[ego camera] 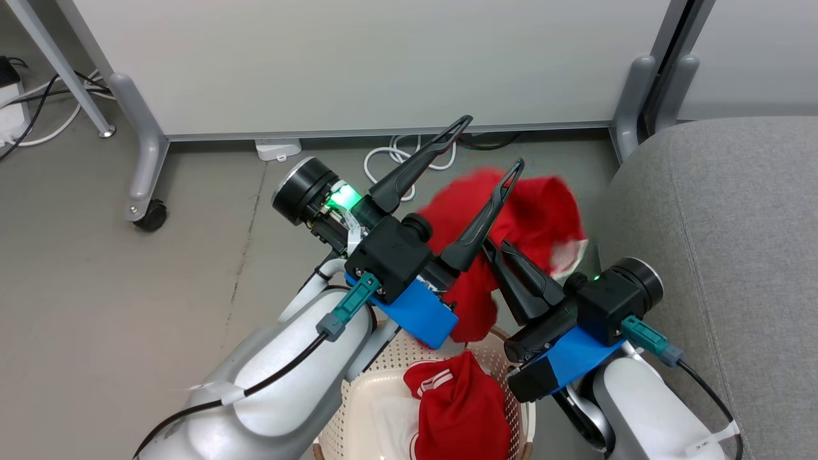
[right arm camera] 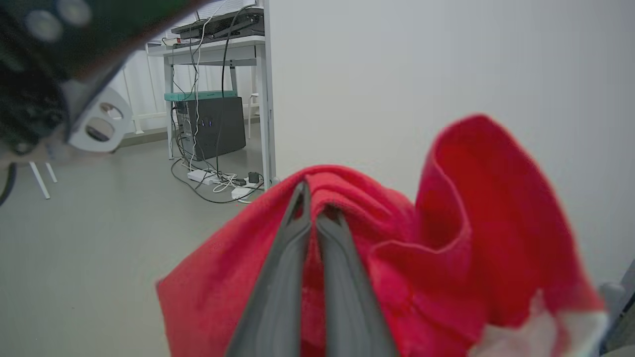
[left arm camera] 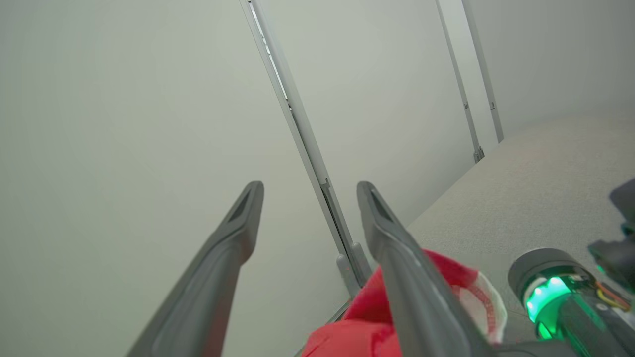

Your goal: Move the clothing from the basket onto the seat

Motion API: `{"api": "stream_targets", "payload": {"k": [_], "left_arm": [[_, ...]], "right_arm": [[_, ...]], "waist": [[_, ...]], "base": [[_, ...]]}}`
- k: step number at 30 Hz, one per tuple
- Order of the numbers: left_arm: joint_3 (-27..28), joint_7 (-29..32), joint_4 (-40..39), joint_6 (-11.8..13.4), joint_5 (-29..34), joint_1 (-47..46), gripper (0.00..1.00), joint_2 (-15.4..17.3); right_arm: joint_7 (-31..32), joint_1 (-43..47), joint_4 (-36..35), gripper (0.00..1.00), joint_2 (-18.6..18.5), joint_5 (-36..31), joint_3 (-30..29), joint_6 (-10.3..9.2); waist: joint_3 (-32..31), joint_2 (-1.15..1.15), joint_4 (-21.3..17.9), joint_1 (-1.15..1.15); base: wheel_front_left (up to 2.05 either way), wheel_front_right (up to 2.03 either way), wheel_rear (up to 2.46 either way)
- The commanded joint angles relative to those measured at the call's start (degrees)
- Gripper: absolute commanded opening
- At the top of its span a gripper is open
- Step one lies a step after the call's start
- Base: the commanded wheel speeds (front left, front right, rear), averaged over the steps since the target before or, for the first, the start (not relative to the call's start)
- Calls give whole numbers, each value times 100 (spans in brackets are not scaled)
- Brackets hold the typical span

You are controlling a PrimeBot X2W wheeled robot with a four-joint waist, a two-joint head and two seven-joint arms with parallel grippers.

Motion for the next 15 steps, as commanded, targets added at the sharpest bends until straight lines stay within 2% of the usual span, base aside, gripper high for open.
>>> {"api": "stream_targets", "payload": {"k": [1,15], "left_arm": [[43,-27,4,44,7,-77,100,10],[61,-27,-44,68,57,-101,100,20]], "right_arm": [[-20,58,-26,0,-17,19,10,1],[-21,1,-64,0,-29,20,-28,1]], "waist": [[3,0,0,0],[129,0,-87,0]], "base": [[0,0,0],[0,0,0]]}}
